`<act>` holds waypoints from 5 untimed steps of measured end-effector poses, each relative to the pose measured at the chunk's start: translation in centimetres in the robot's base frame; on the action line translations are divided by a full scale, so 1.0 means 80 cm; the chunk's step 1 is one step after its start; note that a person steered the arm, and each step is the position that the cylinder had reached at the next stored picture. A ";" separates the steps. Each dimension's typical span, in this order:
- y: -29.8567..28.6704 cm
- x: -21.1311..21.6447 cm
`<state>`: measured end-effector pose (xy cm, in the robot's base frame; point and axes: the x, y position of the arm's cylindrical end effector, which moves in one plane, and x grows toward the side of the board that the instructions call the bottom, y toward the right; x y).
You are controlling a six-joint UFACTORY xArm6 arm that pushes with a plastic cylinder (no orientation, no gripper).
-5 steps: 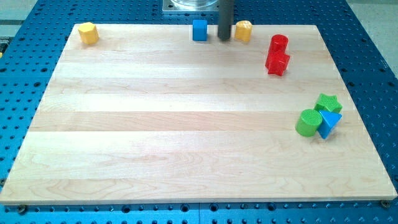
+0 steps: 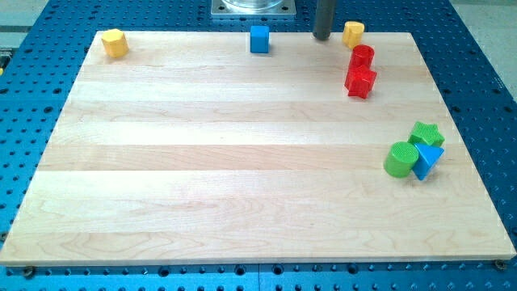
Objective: Push the heart close to the red circle
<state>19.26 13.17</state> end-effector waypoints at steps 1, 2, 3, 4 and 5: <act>0.030 0.000; 0.044 0.013; 0.054 0.067; 0.099 0.075; 0.174 0.062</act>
<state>24.23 27.09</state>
